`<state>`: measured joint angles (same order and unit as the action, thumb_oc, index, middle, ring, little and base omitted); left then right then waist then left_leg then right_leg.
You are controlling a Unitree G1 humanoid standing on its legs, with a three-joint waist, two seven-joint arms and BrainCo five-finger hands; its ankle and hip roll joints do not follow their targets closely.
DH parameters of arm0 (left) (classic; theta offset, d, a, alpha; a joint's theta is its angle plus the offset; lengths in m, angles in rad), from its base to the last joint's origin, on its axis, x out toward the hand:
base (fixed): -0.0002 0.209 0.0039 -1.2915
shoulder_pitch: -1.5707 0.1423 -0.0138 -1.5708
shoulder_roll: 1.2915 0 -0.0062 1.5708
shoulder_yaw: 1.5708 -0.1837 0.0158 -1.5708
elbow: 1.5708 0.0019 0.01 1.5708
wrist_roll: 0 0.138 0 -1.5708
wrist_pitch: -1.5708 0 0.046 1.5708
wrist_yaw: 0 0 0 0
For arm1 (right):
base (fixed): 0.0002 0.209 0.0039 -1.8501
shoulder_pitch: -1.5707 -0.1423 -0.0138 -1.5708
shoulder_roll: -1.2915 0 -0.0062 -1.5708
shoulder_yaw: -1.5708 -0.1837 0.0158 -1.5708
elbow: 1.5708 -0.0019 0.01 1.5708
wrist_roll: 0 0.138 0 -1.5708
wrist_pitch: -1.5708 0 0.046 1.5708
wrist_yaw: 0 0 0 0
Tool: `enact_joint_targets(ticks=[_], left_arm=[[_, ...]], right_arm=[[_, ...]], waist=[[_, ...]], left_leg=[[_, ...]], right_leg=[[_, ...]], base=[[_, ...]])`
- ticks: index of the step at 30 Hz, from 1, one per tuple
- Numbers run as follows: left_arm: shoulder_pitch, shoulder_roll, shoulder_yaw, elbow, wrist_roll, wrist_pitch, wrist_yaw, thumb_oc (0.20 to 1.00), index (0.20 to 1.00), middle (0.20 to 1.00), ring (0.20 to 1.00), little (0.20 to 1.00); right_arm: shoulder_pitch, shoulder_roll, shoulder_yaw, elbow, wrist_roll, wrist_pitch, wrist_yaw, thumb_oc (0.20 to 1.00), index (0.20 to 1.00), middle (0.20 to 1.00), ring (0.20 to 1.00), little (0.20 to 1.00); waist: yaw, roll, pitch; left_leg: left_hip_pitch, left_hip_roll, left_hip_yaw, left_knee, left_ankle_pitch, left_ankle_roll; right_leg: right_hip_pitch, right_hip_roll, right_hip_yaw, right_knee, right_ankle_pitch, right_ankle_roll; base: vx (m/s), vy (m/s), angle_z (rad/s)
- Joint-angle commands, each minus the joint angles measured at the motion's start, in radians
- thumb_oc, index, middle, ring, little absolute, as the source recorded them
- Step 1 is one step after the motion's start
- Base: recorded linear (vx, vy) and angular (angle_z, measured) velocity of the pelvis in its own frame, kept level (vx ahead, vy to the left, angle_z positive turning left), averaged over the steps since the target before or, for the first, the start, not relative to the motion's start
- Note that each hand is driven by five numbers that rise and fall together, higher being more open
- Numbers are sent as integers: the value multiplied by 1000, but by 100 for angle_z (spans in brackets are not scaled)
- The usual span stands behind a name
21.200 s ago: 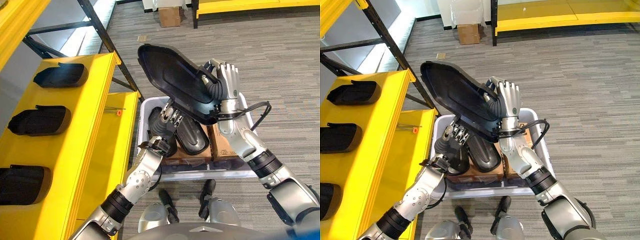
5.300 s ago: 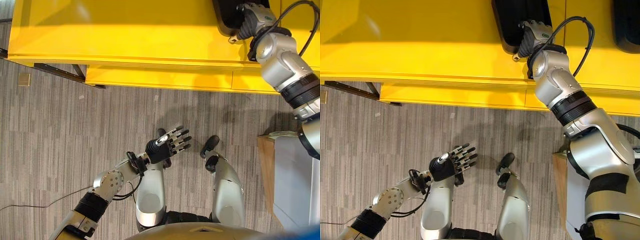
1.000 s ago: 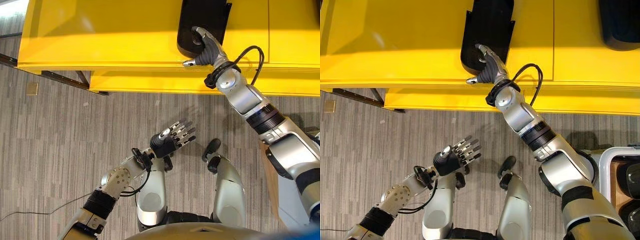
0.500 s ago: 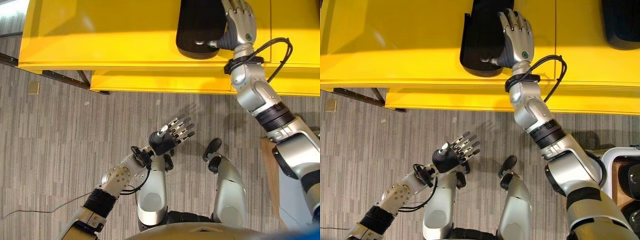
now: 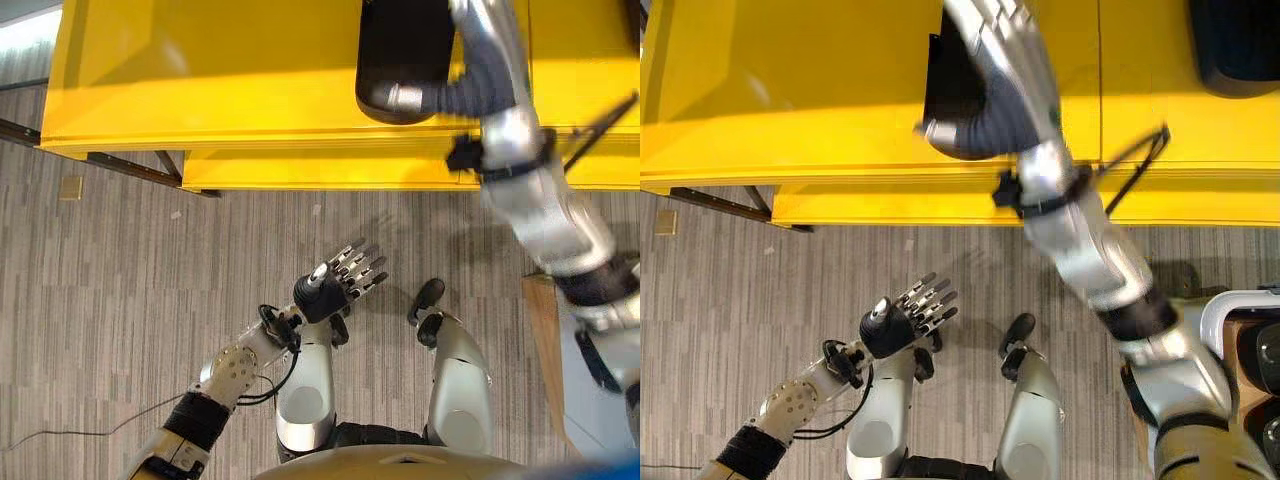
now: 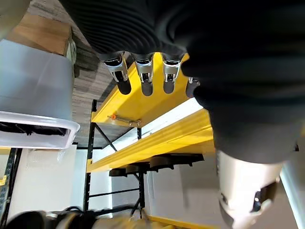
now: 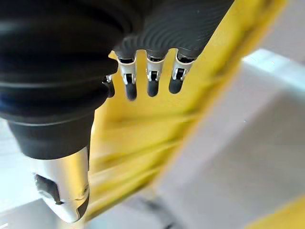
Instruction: Move parts from the plastic box to the shelf.
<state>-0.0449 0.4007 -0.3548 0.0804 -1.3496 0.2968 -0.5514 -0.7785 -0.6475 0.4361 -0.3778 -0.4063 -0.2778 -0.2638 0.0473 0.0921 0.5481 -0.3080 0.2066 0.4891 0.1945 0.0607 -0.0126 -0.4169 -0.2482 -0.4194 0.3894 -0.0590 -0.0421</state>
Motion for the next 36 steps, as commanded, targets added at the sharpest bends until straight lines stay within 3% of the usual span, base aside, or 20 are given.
enact_joint_targets(ticks=[1, 2, 4, 5, 7, 8, 9, 17, 19, 21, 24, 36], left_arm=[[47, -3, -55, -65, 5, -85, -79, 1000, 1000, 1000, 1000, 1000], [48, -3, -55, -65, 5, -85, -79, 1000, 1000, 1000, 1000, 1000], [67, 6, -55, -61, 12, -139, -91, 1000, 1000, 1000, 1000, 1000], [82, 15, -55, -73, 14, -153, -98, 1000, 1000, 1000, 1000, 1000], [89, 22, -55, -77, 12, -162, -100, 1000, 1000, 1000, 1000, 1000], [92, 22, -54, -75, 14, -165, -103, 1000, 1000, 1000, 1000, 1000], [102, 39, -54, -79, 11, -176, -111, 1000, 1000, 1000, 1000, 1000], [119, 72, -42, -61, 22, -195, -123, 1000, 1000, 1000, 1000, 1000], [120, 81, -32, -59, 23, -185, -122, 1000, 1000, 1000, 1000, 1000], [122, 83, -29, -65, 26, -176, -122, 1000, 1000, 1000, 1000, 1000], [113, 68, -20, -62, 39, -157, -115, 1000, 1000, 1000, 1000, 1000], [79, 23, -19, -17, 60, -109, -153, 1000, 1000, 1000, 1000, 1000]], right_arm=[[-75, -23, -4, 28, 133, -130, 100, 1000, 1000, 1000, 1000, 1000], [-75, -24, -5, 28, 135, -130, 102, 1000, 1000, 1000, 1000, 1000], [4, -16, 7, -63, 269, -172, 286, 1000, 1000, 1000, 1000, 1000], [48, -22, 42, -101, 368, -114, 444, 1000, 1000, 1000, 1000, 1000], [72, -32, 77, -111, 365, -89, 540, 1000, 1000, 1000, 1000, 1000], [77, -40, 99, -111, 371, -74, 566, 1000, 1000, 1000, 1000, 1000], [100, -79, 160, -88, 400, -14, 579, 1000, 1000, 1000, 1000, 1000], [137, -163, 277, 96, 232, -38, 610, 1000, 1000, 1000, 1000, 1000], [126, -197, 300, 143, 169, -41, 570, 1000, 1000, 1000, 1000, 1000], [112, -215, 309, 175, 105, -51, 463, 1000, 1000, 1000, 1000, 1000], [88, -204, 260, 209, 51, -8, 307, 1000, 1000, 1000, 1000, 1000], [22, -109, 191, 275, 56, -14, 211, 1000, 1000, 1000, 1000, 1000]], waist=[[6, -14, -28], [6, -14, -28], [-5, -18, -28], [-8, -22, -28], [-7, -25, -28], [-7, -26, -28], [-4, -32, -28], [17, -57, -28], [28, -65, -28], [33, -67, -28], [32, -67, -28], [30, -51, -28]], left_leg=[[33, 86, -13, 28, -42, -87], [33, 86, -13, 28, -42, -87], [27, 91, -4, 33, -42, -90], [24, 94, 0, 34, -43, -89], [22, 96, 1, 36, -44, -88], [21, 97, 2, 36, -43, -87], [20, 100, 3, 38, -42, -85], [19, 104, -6, 32, -36, -84], [20, 104, -15, 29, -33, -85], [22, 102, -21, 27, -31, -84], [19, 100, -31, 31, -34, -84], [25, 91, -40, 43, -47, -78]], right_leg=[[23, -55, 29, 42, -36, 132], [24, -55, 29, 42, -36, 132], [20, -51, 31, 38, -34, 135], [18, -49, 31, 34, -33, 135], [17, -49, 30, 33, -32, 136], [18, -48, 29, 32, -32, 135], [23, -47, 23, 29, -33, 134], [42, -40, 4, 15, -35, 130], [49, -39, -2, 13, -34, 128], [55, -37, -5, 10, -34, 127], [56, -33, 2, 6, -32, 126], [59, -34, 15, 7, -32, 127]], base=[[-15, 36, -15], [-16, 11, -10], [-48, 11, -18], [-54, 0, -16], [-35, -10, -7], [-43, -30, -2], [-40, -43, 1], [-17, -51, 3], [1, -72, 13], [9, -43, 4], [3, -6, 5], [5, 10, 0]])
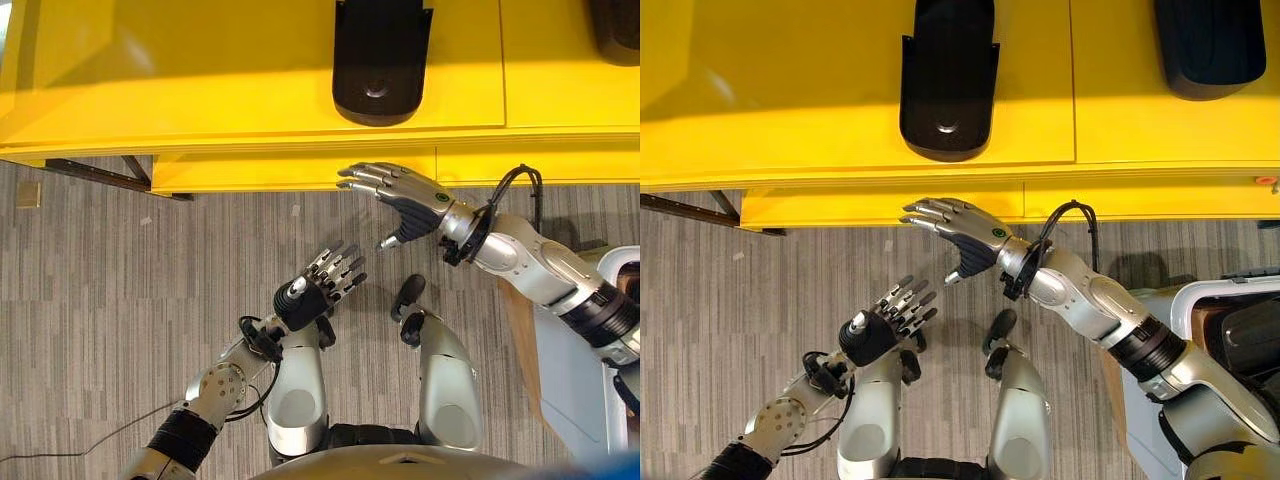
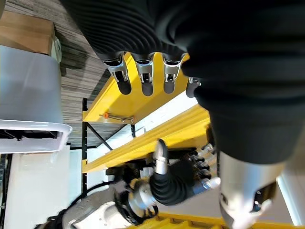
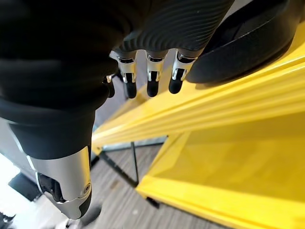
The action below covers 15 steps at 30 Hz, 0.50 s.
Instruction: Move parts from the plastic box to the shelf.
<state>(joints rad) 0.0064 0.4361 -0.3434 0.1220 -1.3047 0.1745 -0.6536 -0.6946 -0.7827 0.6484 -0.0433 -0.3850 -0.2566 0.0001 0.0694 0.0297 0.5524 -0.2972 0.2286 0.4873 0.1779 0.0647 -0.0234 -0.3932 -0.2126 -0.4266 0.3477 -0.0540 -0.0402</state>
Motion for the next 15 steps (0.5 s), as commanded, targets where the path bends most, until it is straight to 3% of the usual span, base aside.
enact_joint_targets(ticks=[1, 8, 15], left_arm=[[28, -13, -30, -58, 15, 13, -51, 1000, 1000, 1000, 1000, 1000], [16, -34, -26, -35, 13, 15, -39, 1000, 1000, 1000, 1000, 1000], [21, -44, -14, -31, 5, 43, -29, 1000, 1000, 1000, 1000, 1000]], right_arm=[[-62, 27, -22, -60, 36, -36, -54, 1000, 1000, 1000, 1000, 1000], [-102, 87, -31, -64, 55, 82, -30, 1000, 1000, 1000, 1000, 1000], [-118, 92, -41, -30, 42, 144, -70, 1000, 1000, 1000, 1000, 1000]], waist=[[8, 11, -32], [14, 27, -32], [19, 26, -32]], left_leg=[[15, 69, -38, 60, -51, -67], [20, 59, -40, 59, -56, -62], [30, 55, -38, 46, -51, -64]], right_leg=[[35, -70, 22, 49, -37, 125], [37, -77, 22, 52, -38, 124], [43, -82, 15, 44, -32, 127]], base=[[22, 35, 0], [5, 11, 0], [0, 0, 0]])
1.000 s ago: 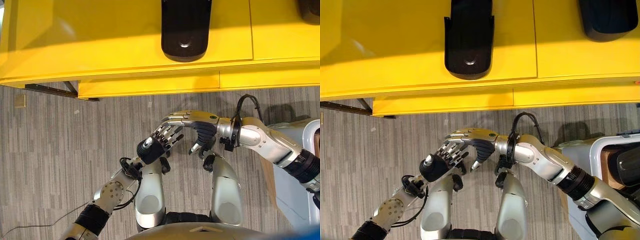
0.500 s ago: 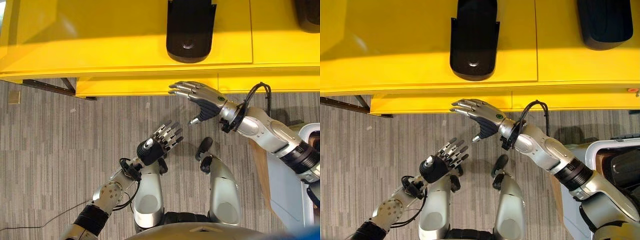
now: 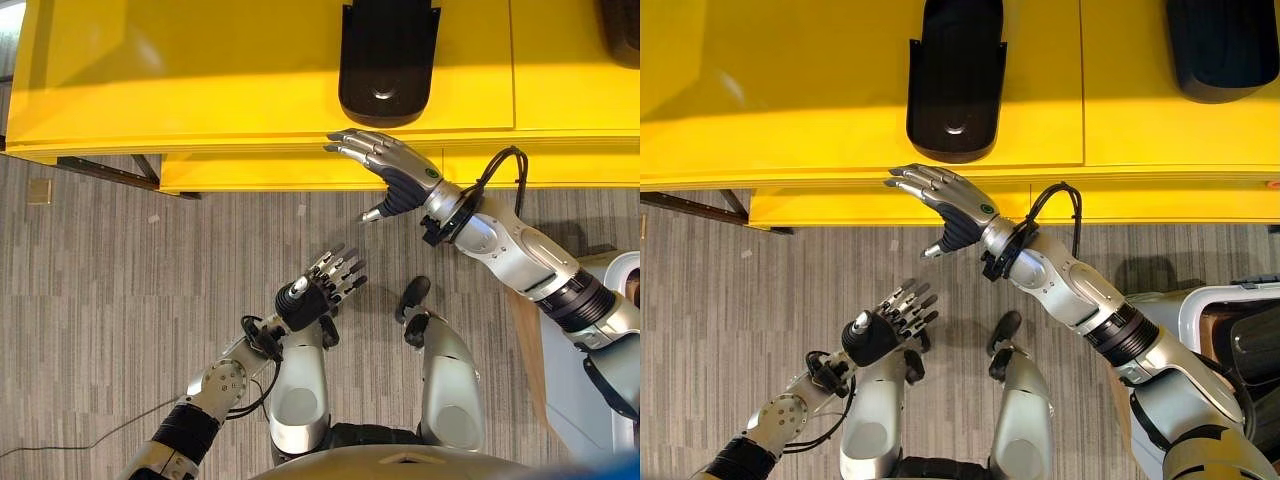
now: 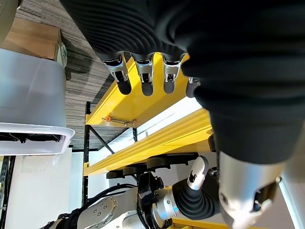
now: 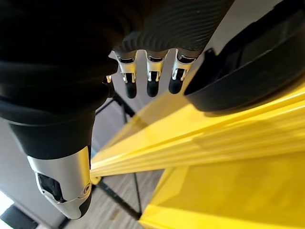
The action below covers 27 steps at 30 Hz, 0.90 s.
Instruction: Move parts from the plastic box to the shelf.
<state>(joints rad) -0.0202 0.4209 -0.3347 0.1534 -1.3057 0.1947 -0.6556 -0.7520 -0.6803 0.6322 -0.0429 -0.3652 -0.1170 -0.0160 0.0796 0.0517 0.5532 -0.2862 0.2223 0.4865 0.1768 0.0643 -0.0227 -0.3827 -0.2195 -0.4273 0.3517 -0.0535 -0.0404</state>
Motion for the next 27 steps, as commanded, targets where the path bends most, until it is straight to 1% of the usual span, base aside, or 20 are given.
enact_joint_targets(ticks=[1, 3, 7, 13, 16, 19, 20, 21, 27], left_arm=[[46, -32, -20, -64, 14, 24, -22, 1000, 1000, 1000, 1000, 1000], [44, -32, -19, -63, 13, 24, -17, 1000, 1000, 1000, 1000, 1000], [38, -43, -6, -48, 32, 33, -21, 1000, 1000, 1000, 1000, 1000], [35, -44, -3, -53, 30, 33, -12, 1000, 1000, 1000, 1000, 1000], [34, -45, -2, -68, 34, 49, 4, 1000, 1000, 1000, 1000, 1000], [34, -46, -3, -73, 40, 51, 10, 1000, 1000, 1000, 1000, 1000], [31, -45, -1, -85, 28, 54, 31, 1000, 1000, 1000, 1000, 1000], [31, -45, 0, -85, 28, 56, 34, 1000, 1000, 1000, 1000, 1000], [29, -49, 9, -83, 37, 64, 40, 1000, 1000, 1000, 1000, 1000]], right_arm=[[-65, -5, -33, -28, 16, 21, -59, 1000, 1000, 1000, 1000, 1000], [-70, -1, -41, -18, 9, 37, -66, 1000, 1000, 1000, 1000, 1000], [-84, 8, -44, 21, -15, 91, -60, 1000, 1000, 1000, 1000, 1000], [-89, 6, -59, 7, -36, 99, -64, 1000, 1000, 1000, 1000, 1000], [-98, 9, -64, 8, -48, 136, -60, 1000, 1000, 1000, 1000, 1000], [-104, 8, -63, 15, -60, 142, -58, 1000, 1000, 1000, 1000, 1000], [-111, 5, -59, 24, -65, 165, -52, 1000, 1000, 1000, 1000, 1000], [-112, 6, -58, 27, -64, 168, -53, 1000, 1000, 1000, 1000, 1000], [-130, 4, -61, 78, -69, 177, -93, 1000, 1000, 1000, 1000, 1000]], waist=[[11, 3, -33], [12, 3, -33], [16, 2, -33], [15, 1, -33], [17, 1, -33], [18, 2, -33], [19, 3, -33], [20, 3, -33], [25, 3, -33]], left_leg=[[18, 62, -37, 48, -51, -64], [17, 62, -37, 49, -50, -64], [16, 63, -40, 52, -50, -65], [18, 62, -39, 50, -50, -65], [24, 61, -40, 48, -51, -64], [28, 61, -39, 48, -52, -64], [29, 61, -39, 48, -51, -64], [30, 61, -40, 48, -51, -64], [35, 60, -42, 46, -50, -63]], right_leg=[[33, -76, 13, 41, -33, 128], [31, -77, 13, 45, -33, 128], [32, -80, 10, 51, -36, 127], [29, -81, 10, 55, -36, 127], [34, -82, 9, 55, -36, 127], [37, -83, 8, 55, -37, 126], [40, -83, 6, 54, -37, 126], [41, -83, 6, 54, -36, 126], [48, -85, 1, 54, -37, 125]], base=[[0, 0, 0], [0, 0, 0], [0, 0, 0], [0, 0, 0], [0, 0, 0], [0, 0, 0], [0, 0, 0], [0, 0, 0], [1, -1, 1]])
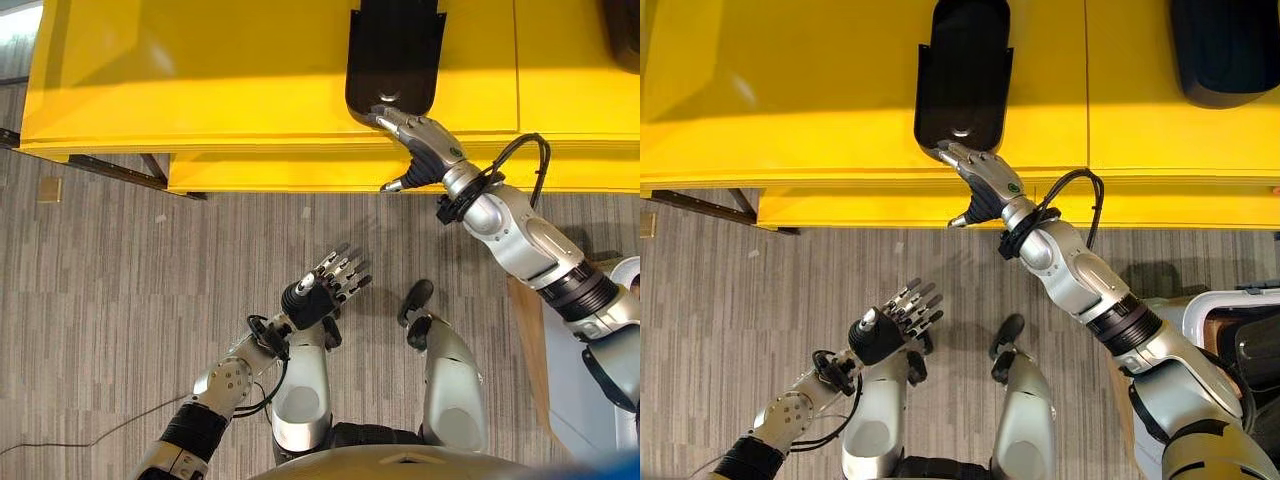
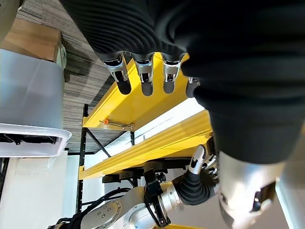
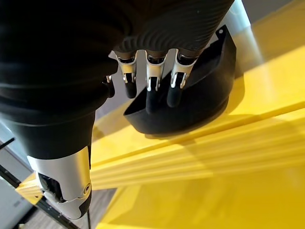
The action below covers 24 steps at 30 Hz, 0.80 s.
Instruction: Move parts from the plastic box to the shelf.
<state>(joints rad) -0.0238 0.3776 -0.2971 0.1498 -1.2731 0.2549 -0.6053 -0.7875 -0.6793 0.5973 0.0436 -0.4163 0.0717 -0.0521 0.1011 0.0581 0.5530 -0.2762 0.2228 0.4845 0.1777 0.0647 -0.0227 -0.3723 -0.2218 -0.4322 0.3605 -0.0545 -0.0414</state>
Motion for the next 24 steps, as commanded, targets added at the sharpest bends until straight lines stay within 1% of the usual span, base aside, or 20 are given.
enact_joint_targets(ticks=[1, 7, 12, 15, 17, 21, 24], left_arm=[[28, -5, -25, -82, 1, 13, -1, 1000, 1000, 1000, 1000, 1000], [23, 1, -23, -97, 0, 32, 14, 1000, 1000, 1000, 1000, 1000], [23, 1, -25, -100, 0, 37, 13, 1000, 1000, 1000, 1000, 1000], [22, -4, -26, -93, 8, 34, 10, 1000, 1000, 1000, 1000, 1000], [19, -8, -26, -84, 11, 29, 6, 1000, 1000, 1000, 1000, 1000], [6, -5, -30, -72, 17, 34, -1, 1000, 1000, 1000, 1000, 1000], [3, -5, -31, -77, 16, 39, 6, 1000, 1000, 1000, 1000, 1000]], right_arm=[[-102, 3, -38, 10, -17, -12, -71, 1000, 1000, 1000, 1000, 1000], [-135, 12, -48, 36, -33, 4, -57, 1000, 1000, 1000, 1000, 1000], [-149, 6, -38, 48, -34, -7, -25, 1000, 1000, 1000, 1000, 1000], [-135, 2, -29, 36, -35, 4, -10, 1000, 1000, 1000, 1000, 1000], [-130, 6, -21, 46, -30, 16, -26, 1000, 1000, 1000, 1000, 1000], [-161, 32, -16, 117, -27, 34, -91, 1000, 1000, 1000, 1000, 1000], [-178, 38, -21, 140, -29, 45, -99, 1000, 1000, 1000, 1000, 1000]], waist=[[5, -3, -33], [10, -1, -33], [12, 0, -33], [10, -1, -33], [9, -2, -33], [14, 3, -33], [17, 7, -33]], left_leg=[[25, 59, -41, 45, -50, -64], [16, 58, -44, 38, -45, -67], [16, 57, -44, 38, -46, -67], [14, 59, -41, 40, -47, -67], [13, 60, -39, 40, -46, -65], [8, 57, -43, 41, -45, -65], [10, 55, -45, 37, -44, -65]], right_leg=[[37, -85, 4, 46, -35, 127], [27, -84, 3, 43, -32, 129], [25, -87, 1, 47, -34, 129], [23, -90, -1, 48, -33, 131], [20, -92, -1, 48, -32, 131], [15, -92, -1, 50, -30, 130], [17, -93, -3, 49, -30, 130]], base=[[0, 0, 0], [0, 0, 0], [0, 0, 0], [0, 0, 0], [0, 0, 0], [0, 0, 0], [0, 0, 0]])
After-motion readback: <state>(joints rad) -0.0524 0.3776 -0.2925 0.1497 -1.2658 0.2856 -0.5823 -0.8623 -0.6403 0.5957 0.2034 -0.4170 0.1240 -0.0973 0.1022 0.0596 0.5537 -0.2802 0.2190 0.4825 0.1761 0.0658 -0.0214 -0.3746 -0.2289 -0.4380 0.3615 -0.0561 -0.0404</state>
